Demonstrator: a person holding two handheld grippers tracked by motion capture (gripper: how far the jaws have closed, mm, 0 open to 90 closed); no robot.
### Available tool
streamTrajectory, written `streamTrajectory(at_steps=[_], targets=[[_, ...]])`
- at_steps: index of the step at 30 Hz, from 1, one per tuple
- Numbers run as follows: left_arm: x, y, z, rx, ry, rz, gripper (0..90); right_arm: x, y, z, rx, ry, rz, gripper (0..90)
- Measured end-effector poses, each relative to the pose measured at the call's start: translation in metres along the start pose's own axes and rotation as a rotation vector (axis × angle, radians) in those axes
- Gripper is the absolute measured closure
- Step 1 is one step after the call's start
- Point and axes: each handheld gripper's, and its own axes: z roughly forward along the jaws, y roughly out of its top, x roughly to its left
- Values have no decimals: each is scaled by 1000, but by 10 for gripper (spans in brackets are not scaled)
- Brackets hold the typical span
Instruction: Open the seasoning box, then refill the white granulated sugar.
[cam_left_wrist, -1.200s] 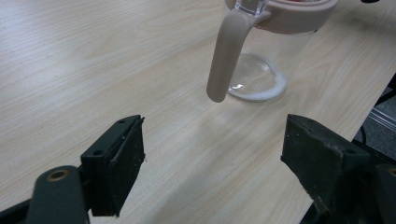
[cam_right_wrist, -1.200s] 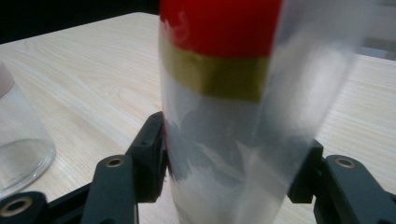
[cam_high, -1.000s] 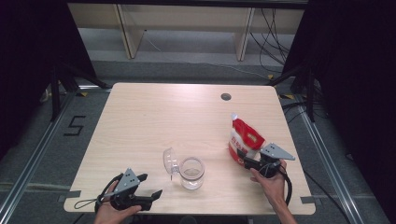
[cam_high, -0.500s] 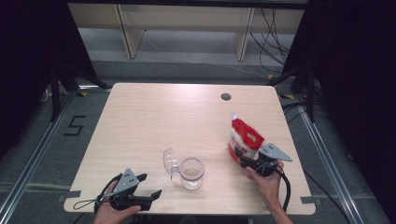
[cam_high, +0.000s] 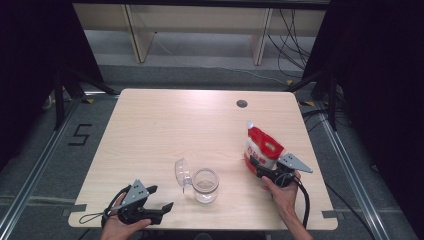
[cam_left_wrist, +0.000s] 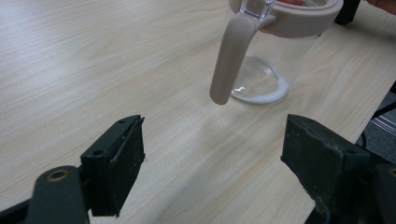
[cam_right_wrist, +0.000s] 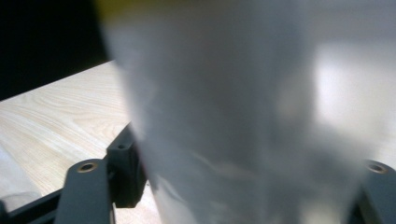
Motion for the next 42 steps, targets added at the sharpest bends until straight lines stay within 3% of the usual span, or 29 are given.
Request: streamTrajectory(at_steps=[3,8,9,11,13,14,17,19,20,23,24,25,26,31,32,33,34,35,37,38,39,42], targets=[[2,1,-2,5,0,35,204,0,0,0,10,14,2,336],[0,0,-2,4,4,6,204,1,0,1,-12,9,-28,372],[0,0,-1,4,2,2,204,3,0,1,-10,5,-15,371],[1,1,-1,10,9,25,204,2,0,1,-12,14,-18,368],[0,1,-1,3,0,16,204,-1,0,3,-23,17,-43,368],[1,2,-1,3,-4,36,204,0,0,3,-17,28,-28,386],[1,2,-1,4,-4,31,204,0,0,2,-12,44,-11,394],[1,1,-1,4,-5,9,204,0,0,3,-18,43,-22,398],[1,2,-1,0,-7,8,204,-4,1,4,-31,57,-51,407],[1,3,-1,-3,1,14,204,-4,2,3,-27,46,-61,415],[3,4,-2,-6,-6,34,204,-1,3,2,7,52,-39,420],[3,4,-2,-6,-6,34,204,-1,3,2,7,52,-39,420],[3,3,-3,1,7,33,204,-4,4,2,-8,55,-72,423],[3,3,-2,-1,9,16,204,-4,4,2,-19,50,-74,423],[5,3,-1,-8,-3,24,204,-6,4,2,-21,41,-100,421],[5,3,-1,-8,-3,24,204,-6,4,2,-21,41,-100,421],[5,4,-1,-1,0,28,204,-4,3,2,-17,43,-68,421],[5,4,0,-3,2,25,204,-7,4,3,-23,41,-106,421],[5,4,0,-3,-4,28,204,-8,4,4,-26,59,-121,421],[5,4,0,0,3,31,204,-8,4,4,-22,73,-114,422],[5,4,0,2,-3,32,204,-5,4,1,7,65,-56,423],[5,4,-1,-3,0,34,204,-7,5,2,-5,60,-77,427]])
